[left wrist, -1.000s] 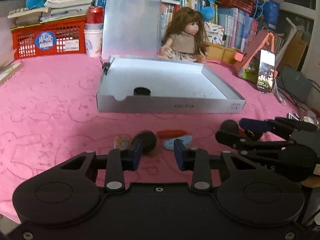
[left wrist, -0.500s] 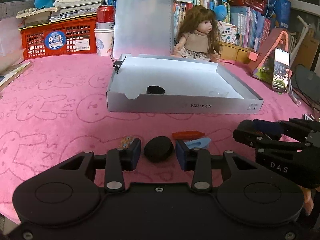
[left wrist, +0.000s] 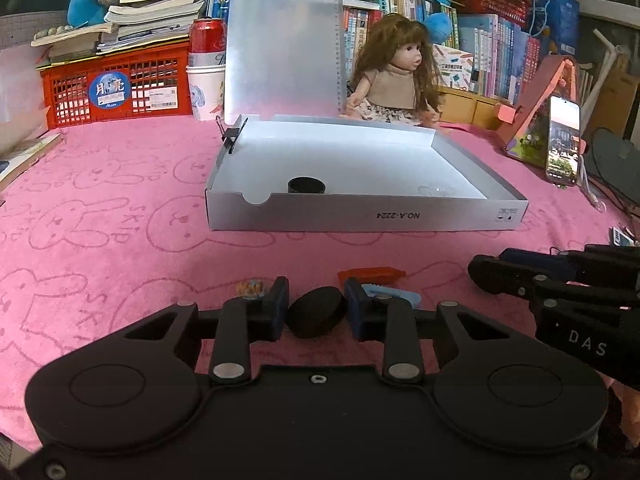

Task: Organize rigid objects
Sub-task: 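Grasp a black disc with the left tool while the right tool grasps another black disc, then carry both black discs into the white box and open both tools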

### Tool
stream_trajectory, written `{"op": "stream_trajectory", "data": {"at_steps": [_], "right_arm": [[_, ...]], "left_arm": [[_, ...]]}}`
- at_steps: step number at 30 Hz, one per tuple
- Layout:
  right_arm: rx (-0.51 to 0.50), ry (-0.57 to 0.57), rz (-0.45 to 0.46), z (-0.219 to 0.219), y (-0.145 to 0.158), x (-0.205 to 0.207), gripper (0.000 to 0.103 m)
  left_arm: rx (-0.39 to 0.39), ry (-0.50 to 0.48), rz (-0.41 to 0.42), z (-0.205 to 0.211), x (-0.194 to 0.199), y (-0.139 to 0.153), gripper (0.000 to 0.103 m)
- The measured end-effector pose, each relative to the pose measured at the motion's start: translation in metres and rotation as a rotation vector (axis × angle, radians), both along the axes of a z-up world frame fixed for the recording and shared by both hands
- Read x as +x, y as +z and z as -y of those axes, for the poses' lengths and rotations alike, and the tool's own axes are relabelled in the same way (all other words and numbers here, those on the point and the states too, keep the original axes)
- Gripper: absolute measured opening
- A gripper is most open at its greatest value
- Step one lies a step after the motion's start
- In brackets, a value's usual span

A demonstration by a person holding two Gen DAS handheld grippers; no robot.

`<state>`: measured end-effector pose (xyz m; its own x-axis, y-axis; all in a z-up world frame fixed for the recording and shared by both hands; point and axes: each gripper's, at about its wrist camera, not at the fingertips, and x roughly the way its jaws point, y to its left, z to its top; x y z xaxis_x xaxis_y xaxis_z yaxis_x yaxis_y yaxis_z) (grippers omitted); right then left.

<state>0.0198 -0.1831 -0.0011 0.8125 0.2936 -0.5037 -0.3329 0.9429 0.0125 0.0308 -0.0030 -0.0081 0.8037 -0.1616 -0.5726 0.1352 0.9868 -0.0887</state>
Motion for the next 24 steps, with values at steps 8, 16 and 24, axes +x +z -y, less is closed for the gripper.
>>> {"op": "stream_trajectory", "data": {"at_steps": [8, 16, 24], "right_arm": [[-0.023, -0.017, 0.020, -0.006, -0.001, -0.003, 0.041], [0.029, 0.031, -0.052, -0.003, -0.005, -0.007, 0.057], [0.064, -0.014, -0.055, 0.001, -0.011, -0.002, 0.061]], "left_arm": [[0.008, -0.003, 0.018, 0.000, -0.007, 0.003, 0.029], [0.019, -0.041, 0.025, 0.001, -0.019, 0.006, 0.029], [0.043, -0.043, 0.034, 0.002, -0.029, 0.001, 0.040]]}}
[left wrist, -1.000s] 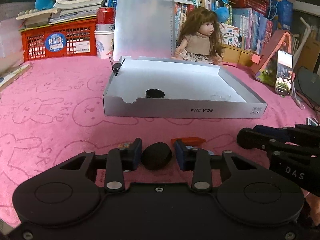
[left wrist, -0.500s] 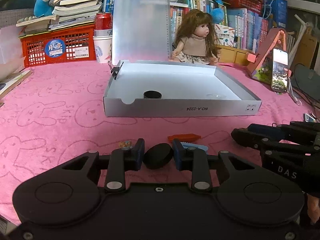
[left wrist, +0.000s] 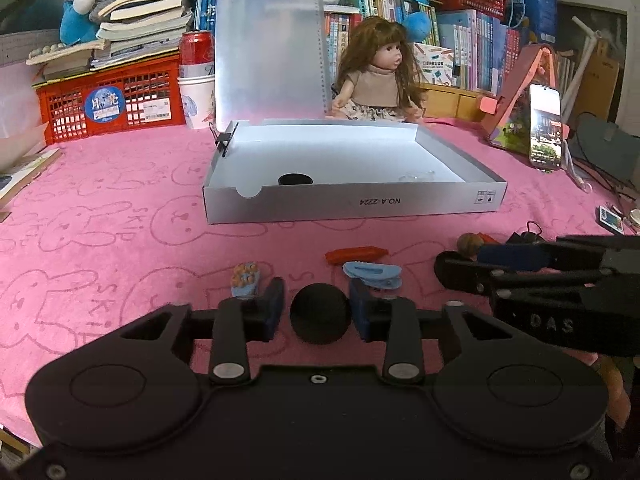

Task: Organize rigid objects
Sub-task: 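Carry both black discs into the white box and open both tools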

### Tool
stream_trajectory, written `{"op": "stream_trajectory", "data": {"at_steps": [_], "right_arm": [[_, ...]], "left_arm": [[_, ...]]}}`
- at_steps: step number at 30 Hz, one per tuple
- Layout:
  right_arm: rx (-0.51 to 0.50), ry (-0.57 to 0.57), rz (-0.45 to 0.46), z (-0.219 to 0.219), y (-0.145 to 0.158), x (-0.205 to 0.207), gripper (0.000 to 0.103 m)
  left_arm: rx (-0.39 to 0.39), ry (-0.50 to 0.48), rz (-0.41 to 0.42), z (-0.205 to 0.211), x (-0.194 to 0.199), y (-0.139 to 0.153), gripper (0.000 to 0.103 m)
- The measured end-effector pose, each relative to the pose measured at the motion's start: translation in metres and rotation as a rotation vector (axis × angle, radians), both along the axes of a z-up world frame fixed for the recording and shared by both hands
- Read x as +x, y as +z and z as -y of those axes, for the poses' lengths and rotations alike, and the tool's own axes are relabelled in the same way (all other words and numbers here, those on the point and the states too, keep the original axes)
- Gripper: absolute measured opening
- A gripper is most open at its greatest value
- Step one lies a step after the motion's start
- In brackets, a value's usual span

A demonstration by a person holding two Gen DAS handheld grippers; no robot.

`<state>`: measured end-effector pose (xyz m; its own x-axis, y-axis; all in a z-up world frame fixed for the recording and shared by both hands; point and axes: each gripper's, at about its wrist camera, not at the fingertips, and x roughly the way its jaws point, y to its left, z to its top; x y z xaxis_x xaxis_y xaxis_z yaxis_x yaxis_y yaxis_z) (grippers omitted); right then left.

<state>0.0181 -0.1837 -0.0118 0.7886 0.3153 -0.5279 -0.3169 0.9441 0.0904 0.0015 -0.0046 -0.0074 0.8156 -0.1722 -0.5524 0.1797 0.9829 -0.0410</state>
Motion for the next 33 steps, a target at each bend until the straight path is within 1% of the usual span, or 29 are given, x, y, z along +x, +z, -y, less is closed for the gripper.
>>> {"op": "stream_trajectory", "data": {"at_steps": [3, 4, 6, 7, 11, 13, 16, 19, 22, 25, 27, 30, 33], "right_arm": [[-0.007, -0.006, 0.005, -0.002, -0.004, 0.001, 0.061], [-0.019, -0.007, 0.014, -0.004, -0.004, 0.000, 0.053], [-0.047, -0.002, 0.027, -0.007, -0.005, -0.002, 0.041], [-0.051, 0.002, 0.029, -0.008, -0.004, -0.002, 0.037], [-0.020, 0.009, 0.024, -0.007, 0.001, -0.003, 0.036], [-0.022, 0.007, 0.032, -0.007, 0.005, -0.003, 0.036], [-0.020, 0.003, 0.043, -0.006, 0.015, 0.001, 0.036], [0.004, -0.018, 0.047, -0.001, 0.024, 0.009, 0.036], [0.006, -0.035, 0.056, 0.002, 0.028, 0.010, 0.036], [0.005, -0.036, 0.044, 0.003, 0.024, 0.009, 0.036], [-0.001, -0.034, 0.032, 0.003, 0.020, 0.007, 0.036], [-0.010, -0.036, 0.029, 0.004, 0.018, 0.005, 0.036], [-0.004, -0.043, 0.030, 0.006, 0.022, 0.007, 0.036]], "left_arm": [[0.003, 0.004, -0.012, 0.000, -0.001, -0.005, 0.041], [0.003, 0.004, -0.010, 0.000, -0.002, -0.006, 0.041], [0.024, -0.005, 0.004, 0.003, -0.004, -0.008, 0.038], [0.025, -0.006, 0.004, 0.003, -0.004, -0.007, 0.031], [-0.034, -0.005, -0.027, 0.000, 0.000, -0.001, 0.031], [-0.037, -0.008, -0.022, 0.001, 0.002, 0.004, 0.031], [-0.029, -0.027, 0.006, 0.003, 0.008, 0.018, 0.031], [-0.050, -0.045, 0.006, 0.002, 0.015, 0.028, 0.031], [-0.019, -0.047, 0.007, 0.004, 0.015, 0.025, 0.031], [-0.011, -0.047, -0.036, 0.004, 0.014, 0.013, 0.031], [-0.011, -0.045, -0.043, 0.003, 0.011, 0.009, 0.031], [-0.012, -0.054, -0.020, 0.002, 0.005, 0.012, 0.031], [-0.032, -0.064, -0.012, -0.001, 0.012, 0.022, 0.031]]}}
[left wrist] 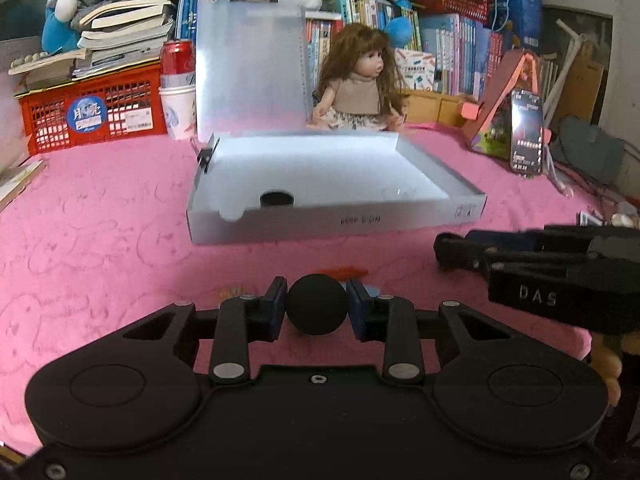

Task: Organize rigid objects
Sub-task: 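Carry both black discs into the white box and open both tools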

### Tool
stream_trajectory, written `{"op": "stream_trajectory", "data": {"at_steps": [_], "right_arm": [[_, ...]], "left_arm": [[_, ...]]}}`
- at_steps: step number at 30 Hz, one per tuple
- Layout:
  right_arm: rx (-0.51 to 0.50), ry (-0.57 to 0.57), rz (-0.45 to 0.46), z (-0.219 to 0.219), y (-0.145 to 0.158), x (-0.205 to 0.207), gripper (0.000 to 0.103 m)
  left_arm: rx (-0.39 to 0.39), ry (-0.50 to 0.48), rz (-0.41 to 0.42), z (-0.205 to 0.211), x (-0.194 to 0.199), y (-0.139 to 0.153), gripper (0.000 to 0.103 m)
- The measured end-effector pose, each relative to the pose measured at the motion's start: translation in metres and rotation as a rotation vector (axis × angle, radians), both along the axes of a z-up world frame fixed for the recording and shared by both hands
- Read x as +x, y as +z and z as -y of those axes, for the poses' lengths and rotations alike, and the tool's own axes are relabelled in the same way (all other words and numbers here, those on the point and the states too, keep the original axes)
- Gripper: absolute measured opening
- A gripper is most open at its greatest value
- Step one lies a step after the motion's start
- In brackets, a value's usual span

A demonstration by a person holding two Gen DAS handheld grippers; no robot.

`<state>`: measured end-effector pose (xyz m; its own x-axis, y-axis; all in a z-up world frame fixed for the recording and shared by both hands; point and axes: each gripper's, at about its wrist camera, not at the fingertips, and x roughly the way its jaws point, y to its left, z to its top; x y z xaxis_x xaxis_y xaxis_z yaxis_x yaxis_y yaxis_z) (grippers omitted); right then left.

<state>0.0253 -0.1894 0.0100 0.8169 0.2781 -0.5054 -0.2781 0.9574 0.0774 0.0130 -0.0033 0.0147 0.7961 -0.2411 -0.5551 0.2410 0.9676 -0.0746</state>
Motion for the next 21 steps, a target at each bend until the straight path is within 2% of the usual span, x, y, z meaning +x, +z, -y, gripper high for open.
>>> {"op": "stream_trajectory", "data": {"at_steps": [5, 9, 12, 17, 21], "right_arm": [[0.027, -0.018, -0.009, 0.007, 0.016, 0.019, 0.036], [0.062, -0.044, -0.053, 0.018, 0.032, 0.051, 0.036], [0.072, -0.071, -0.096, 0.026, 0.042, 0.083, 0.036], [0.141, -0.117, -0.232, 0.039, 0.048, 0.142, 0.036], [0.132, -0.135, -0.275, 0.037, 0.041, 0.173, 0.036]], "left_arm": [[-0.093, 0.008, -0.035, -0.015, 0.040, 0.029, 0.031], [-0.069, 0.029, -0.028, -0.015, 0.076, 0.048, 0.031], [-0.069, 0.028, -0.060, -0.010, 0.108, 0.056, 0.031], [-0.087, 0.058, -0.154, -0.002, 0.169, 0.056, 0.031], [-0.065, 0.086, -0.189, 0.004, 0.205, 0.046, 0.031]]}}
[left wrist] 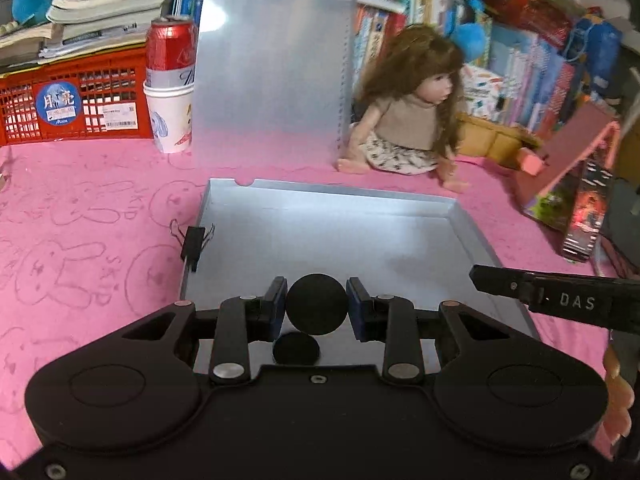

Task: Organize rigid objects
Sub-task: 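Carry both black discs into the white box and open both tools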

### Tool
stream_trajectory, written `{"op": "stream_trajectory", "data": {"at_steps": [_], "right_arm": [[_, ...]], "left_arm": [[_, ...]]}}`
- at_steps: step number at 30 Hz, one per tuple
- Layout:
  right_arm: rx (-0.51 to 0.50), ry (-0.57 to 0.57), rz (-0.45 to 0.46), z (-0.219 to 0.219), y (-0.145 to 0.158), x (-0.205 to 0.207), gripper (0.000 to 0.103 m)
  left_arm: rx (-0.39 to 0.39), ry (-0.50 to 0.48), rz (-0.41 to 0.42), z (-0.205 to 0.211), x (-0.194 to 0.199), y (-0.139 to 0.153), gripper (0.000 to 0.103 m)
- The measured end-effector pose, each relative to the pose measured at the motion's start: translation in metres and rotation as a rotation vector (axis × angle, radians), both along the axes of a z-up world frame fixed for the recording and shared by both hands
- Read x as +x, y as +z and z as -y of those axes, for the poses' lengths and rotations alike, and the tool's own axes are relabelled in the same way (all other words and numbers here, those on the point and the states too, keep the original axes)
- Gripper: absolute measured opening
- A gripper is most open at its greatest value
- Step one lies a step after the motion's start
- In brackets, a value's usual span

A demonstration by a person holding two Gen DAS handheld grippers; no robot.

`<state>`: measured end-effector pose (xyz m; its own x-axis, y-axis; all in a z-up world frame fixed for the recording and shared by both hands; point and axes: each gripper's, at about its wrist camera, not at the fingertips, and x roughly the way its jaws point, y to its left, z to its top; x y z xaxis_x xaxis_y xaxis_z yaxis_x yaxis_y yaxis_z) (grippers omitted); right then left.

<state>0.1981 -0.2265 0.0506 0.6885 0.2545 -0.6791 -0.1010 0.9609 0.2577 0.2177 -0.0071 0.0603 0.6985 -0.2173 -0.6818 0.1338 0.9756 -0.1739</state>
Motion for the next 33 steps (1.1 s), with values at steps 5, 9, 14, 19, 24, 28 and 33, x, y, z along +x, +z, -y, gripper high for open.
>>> {"op": "stream_trajectory", "data": {"at_steps": [5, 9, 14, 19, 24, 28, 33], "right_arm": [[-0.046, 0.007, -0.055, -0.012, -0.015, 0.021, 0.037], [-0.092, 0.023, -0.075, -0.024, -0.025, 0.027, 0.037], [-0.141, 0.030, -0.097, -0.033, -0.034, 0.031, 0.037], [-0.152, 0.028, -0.116, -0.036, -0.042, 0.033, 0.039], [-0.153, 0.031, -0.095, -0.037, -0.041, 0.028, 0.056], [-0.142, 0.025, -0.061, -0.033, -0.034, 0.019, 0.067], [-0.149, 0.032, 0.020, -0.025, -0.020, -0.007, 0.079]], "left_arm": [[0.021, 0.038, -0.066, 0.001, 0.030, -0.022, 0.031], [0.056, 0.040, -0.083, 0.002, 0.037, -0.036, 0.031], [0.080, 0.030, -0.106, 0.005, 0.039, -0.048, 0.031], [0.111, 0.015, -0.091, 0.011, 0.036, -0.051, 0.031], [0.108, 0.001, -0.085, 0.013, 0.031, -0.049, 0.039], [0.086, 0.004, -0.060, 0.008, 0.020, -0.040, 0.053], [0.070, -0.016, 0.008, 0.001, -0.008, -0.022, 0.068]]}}
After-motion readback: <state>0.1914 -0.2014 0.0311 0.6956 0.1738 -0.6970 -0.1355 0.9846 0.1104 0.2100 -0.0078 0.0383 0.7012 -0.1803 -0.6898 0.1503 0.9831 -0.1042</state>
